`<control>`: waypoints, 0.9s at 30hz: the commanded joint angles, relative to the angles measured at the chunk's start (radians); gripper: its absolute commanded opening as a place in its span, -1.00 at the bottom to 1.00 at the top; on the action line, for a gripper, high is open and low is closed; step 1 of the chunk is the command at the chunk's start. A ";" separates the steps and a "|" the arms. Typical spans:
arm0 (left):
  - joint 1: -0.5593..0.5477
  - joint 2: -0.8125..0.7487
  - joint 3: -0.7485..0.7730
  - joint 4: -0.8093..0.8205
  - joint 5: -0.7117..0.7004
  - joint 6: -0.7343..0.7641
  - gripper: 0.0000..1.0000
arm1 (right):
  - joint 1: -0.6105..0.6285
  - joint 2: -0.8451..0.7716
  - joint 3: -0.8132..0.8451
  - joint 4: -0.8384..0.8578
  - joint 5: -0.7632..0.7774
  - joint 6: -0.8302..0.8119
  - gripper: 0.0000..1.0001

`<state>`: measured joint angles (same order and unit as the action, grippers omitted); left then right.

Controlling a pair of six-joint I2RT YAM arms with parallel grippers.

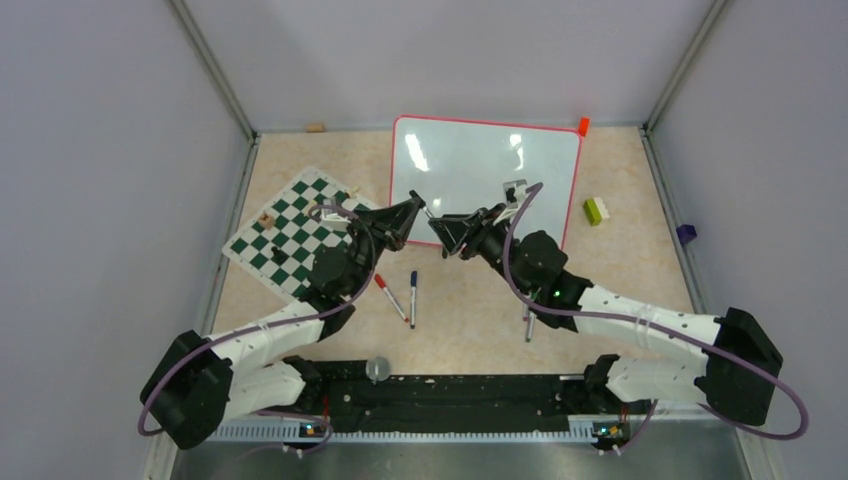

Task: Write a sentence on the whiteboard
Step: Pass from the left arm to the right

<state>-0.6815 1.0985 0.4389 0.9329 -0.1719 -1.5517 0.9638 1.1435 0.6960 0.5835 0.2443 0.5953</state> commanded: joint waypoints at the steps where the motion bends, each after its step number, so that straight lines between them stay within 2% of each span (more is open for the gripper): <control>1: -0.002 0.021 -0.007 0.122 0.015 -0.037 -1.00 | 0.008 0.003 0.029 0.063 0.029 0.009 -0.24; 8: -0.003 0.093 -0.006 0.226 0.022 -0.083 -1.00 | 0.007 0.020 0.029 0.099 0.044 0.030 -0.40; 11: -0.004 0.112 -0.005 0.262 0.021 -0.086 -1.00 | 0.007 0.029 0.042 0.086 0.036 0.034 -0.33; 15: -0.006 0.115 0.002 0.262 0.022 -0.077 -1.00 | 0.007 0.031 0.032 0.104 0.040 0.041 -0.35; 20: -0.007 0.121 0.004 0.263 0.019 -0.073 -1.00 | 0.008 0.027 0.018 0.124 0.061 0.044 -0.58; 23: -0.007 0.131 0.006 0.267 0.019 -0.070 -1.00 | 0.008 0.026 0.026 0.111 0.066 0.041 -1.00; 26: -0.008 0.137 0.007 0.279 0.019 -0.057 -1.00 | 0.008 0.019 0.027 0.098 0.070 0.042 -1.00; 27: -0.007 0.138 0.008 0.284 0.016 -0.042 -0.90 | 0.008 0.010 0.024 0.091 0.072 0.042 -1.00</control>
<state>-0.6834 1.2285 0.4339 1.1244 -0.1730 -1.6119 0.9649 1.1690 0.6956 0.6506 0.2977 0.6403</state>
